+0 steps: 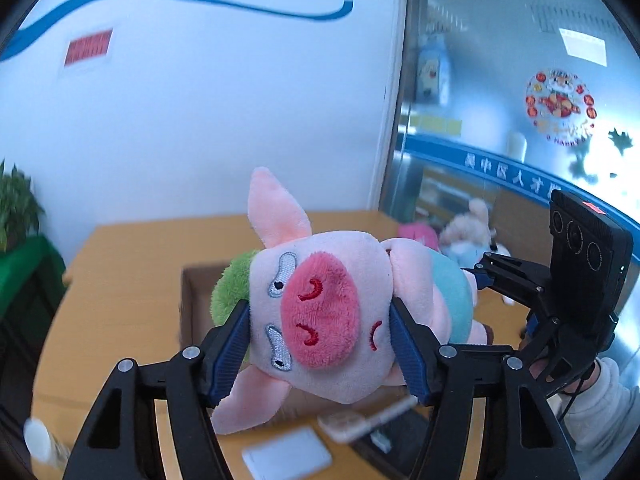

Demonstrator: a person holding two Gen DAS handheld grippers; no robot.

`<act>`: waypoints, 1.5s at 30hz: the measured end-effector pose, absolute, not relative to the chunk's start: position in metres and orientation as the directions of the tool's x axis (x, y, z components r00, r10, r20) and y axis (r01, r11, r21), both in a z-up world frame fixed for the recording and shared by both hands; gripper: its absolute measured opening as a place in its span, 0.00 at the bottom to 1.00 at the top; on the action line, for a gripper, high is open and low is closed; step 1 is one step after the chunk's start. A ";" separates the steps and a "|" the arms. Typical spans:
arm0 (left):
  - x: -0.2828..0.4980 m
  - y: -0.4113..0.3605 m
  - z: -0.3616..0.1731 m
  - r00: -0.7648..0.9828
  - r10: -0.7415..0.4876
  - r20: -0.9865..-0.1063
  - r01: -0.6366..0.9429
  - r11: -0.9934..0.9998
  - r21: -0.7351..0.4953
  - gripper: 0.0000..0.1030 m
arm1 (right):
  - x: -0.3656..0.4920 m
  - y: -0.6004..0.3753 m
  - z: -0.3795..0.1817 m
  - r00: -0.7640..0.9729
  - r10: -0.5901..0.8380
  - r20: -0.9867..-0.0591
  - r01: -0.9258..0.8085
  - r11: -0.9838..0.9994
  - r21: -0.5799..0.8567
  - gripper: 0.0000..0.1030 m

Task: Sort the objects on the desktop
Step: 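Carry the pig plush with both grippers and release it into the cardboard box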

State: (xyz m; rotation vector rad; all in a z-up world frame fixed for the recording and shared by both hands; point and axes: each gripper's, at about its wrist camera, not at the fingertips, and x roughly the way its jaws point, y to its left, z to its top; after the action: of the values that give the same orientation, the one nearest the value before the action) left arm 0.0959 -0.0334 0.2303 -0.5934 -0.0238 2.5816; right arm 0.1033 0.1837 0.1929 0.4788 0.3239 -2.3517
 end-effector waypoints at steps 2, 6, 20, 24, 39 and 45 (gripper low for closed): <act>0.066 -0.036 0.249 -0.804 0.461 -0.375 -0.452 -0.884 -0.117 0.62 | 0.079 0.185 0.213 -0.687 -0.597 -0.415 0.691 -0.713 -0.118 0.76; 0.002 -0.043 0.274 -0.818 0.458 -0.348 -0.442 -0.888 -0.131 0.62 | 0.009 0.187 0.247 -0.650 -0.624 -0.433 0.726 -0.679 -0.111 0.76; -0.250 -0.069 0.148 -0.697 0.367 -0.616 -0.291 -0.930 -0.225 0.62 | -0.246 0.140 0.137 -0.492 -0.559 -0.667 0.790 -0.608 -0.074 0.76; -0.291 -0.075 0.072 -0.580 0.362 -0.730 -0.237 -0.932 -0.273 0.53 | -0.265 0.129 0.058 -0.483 -0.496 -0.722 0.776 -0.625 -0.090 0.75; -0.263 -0.071 0.024 -0.432 0.298 -0.851 -0.209 -0.951 -0.227 0.54 | -0.211 0.141 0.029 -0.526 -0.399 -0.751 0.739 -0.652 -0.171 0.80; -0.256 -0.074 0.037 -0.465 0.315 -0.827 -0.196 -0.948 -0.251 0.54 | -0.226 0.185 0.029 -0.411 -0.490 -0.769 0.666 -0.737 0.114 0.76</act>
State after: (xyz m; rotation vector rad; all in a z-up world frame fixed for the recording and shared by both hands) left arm -0.2560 -0.0739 0.0369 -1.4226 -0.1730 2.4530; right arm -0.2257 0.1847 0.0293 1.0832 0.2731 -2.1619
